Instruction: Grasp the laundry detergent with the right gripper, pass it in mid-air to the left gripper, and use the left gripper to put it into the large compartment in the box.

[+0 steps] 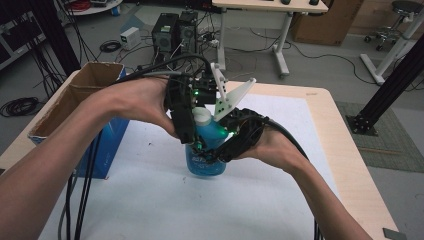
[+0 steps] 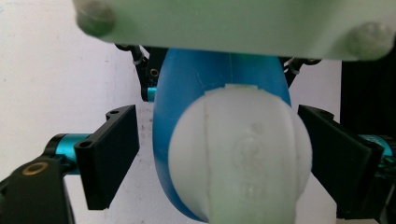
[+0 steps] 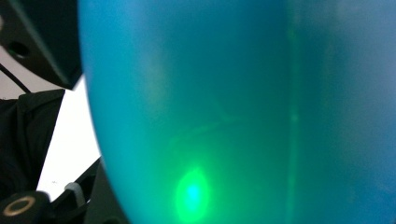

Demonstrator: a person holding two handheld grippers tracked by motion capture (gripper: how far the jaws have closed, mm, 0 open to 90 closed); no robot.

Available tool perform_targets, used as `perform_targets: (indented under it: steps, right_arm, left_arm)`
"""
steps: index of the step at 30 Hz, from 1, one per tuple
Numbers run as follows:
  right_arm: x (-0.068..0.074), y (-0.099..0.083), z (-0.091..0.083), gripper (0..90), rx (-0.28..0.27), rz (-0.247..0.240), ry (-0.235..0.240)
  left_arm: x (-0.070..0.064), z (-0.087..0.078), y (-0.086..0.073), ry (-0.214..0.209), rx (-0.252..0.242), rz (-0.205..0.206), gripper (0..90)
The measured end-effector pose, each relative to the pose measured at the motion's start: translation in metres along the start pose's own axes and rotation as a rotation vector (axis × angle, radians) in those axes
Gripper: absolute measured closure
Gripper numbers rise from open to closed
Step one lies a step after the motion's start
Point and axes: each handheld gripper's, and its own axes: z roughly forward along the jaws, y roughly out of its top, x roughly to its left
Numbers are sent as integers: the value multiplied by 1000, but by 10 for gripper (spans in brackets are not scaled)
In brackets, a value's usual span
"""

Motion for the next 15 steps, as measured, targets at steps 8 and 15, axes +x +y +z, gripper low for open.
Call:
perform_targets:
  steps: [8,15]
  right_arm:
    - [1,-1,0,450,-4,-1,0]
    - [2,0,0,449,0,3,3]
  left_arm:
    - [-1,2,2,-3,12,5,183]
    - [-2,3,4,-6,15,13,216]
